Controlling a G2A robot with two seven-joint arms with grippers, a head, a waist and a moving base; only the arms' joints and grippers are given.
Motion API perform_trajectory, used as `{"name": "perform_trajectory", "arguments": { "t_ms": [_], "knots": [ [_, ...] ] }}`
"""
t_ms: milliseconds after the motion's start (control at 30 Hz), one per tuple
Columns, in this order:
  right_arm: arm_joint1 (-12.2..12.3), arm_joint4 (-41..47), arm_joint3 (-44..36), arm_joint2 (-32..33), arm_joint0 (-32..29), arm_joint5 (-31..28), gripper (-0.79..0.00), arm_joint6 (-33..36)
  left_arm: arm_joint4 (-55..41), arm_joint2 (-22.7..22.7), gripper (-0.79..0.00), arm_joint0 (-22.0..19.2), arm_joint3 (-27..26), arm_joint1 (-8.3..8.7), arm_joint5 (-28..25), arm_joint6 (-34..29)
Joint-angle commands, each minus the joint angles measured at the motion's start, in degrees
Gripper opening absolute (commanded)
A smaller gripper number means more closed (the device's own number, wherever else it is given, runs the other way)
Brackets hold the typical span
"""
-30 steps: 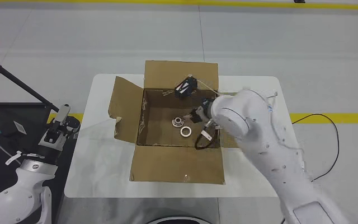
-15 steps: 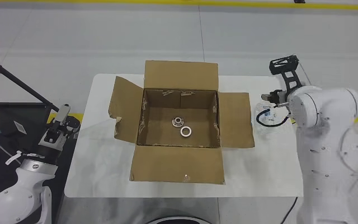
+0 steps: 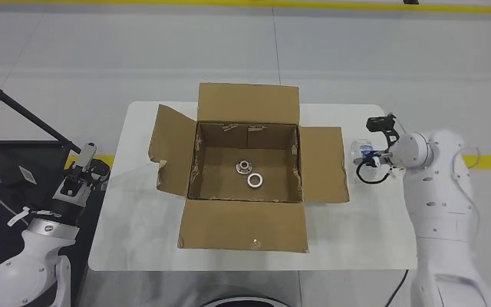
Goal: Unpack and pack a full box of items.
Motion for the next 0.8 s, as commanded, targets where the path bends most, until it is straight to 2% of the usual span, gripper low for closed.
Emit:
{"name": "perform_trajectory", "arguments": {
  "t_ms": [0,133,167,200,267,333,467,567,633,767],
  "knots": [
    [-0.06,0.45,2.17,-0.59,0.56,-0.28,-0.074,-1.04,0.00,0.00,0.000,0.00,0.00,0.00,0.00,0.00],
    [-0.18,0.82,6.05,-1.91,1.98,-0.64,-0.249,-2.18,0.00,0.00,0.000,0.00,0.00,0.00,0.00,0.00],
    [-0.20,1.13,7.11,-2.11,2.33,-0.73,-0.357,-2.37,0.00,0.00,0.000,0.00,0.00,0.00,0.00,0.00],
    [-0.21,1.29,7.95,-2.30,2.74,-0.86,-0.357,-2.66,0.00,0.00,0.000,0.00,0.00,0.00,0.00,0.00],
    [-0.21,1.60,9.44,-2.64,3.36,-1.13,-0.591,-3.26,0.00,0.00,0.000,0.00,0.00,0.00,0.00,0.00],
    [-0.19,1.90,10.55,-2.91,3.89,-1.34,-0.785,-3.62,0.00,0.00,0.000,0.00,0.00,0.00,0.00,0.00],
    [0.10,3.49,10.26,-2.24,4.59,-1.89,-0.785,-4.59,0.00,0.00,0.000,0.00,0.00,0.00,0.00,0.00],
    [0.52,4.52,6.00,-1.20,4.37,-2.30,-0.785,-4.24,0.00,0.00,0.000,0.00,0.00,0.00,0.00,0.00],
    [0.80,5.28,0.53,-0.49,3.61,-2.07,-0.785,-3.22,0.00,0.00,0.000,0.00,0.00,0.00,0.00,0.00],
    [1.18,6.21,-16.09,0.46,0.99,0.56,-0.785,-0.46,0.00,0.00,0.000,0.00,0.00,0.00,0.00,0.00]
  ]
}}
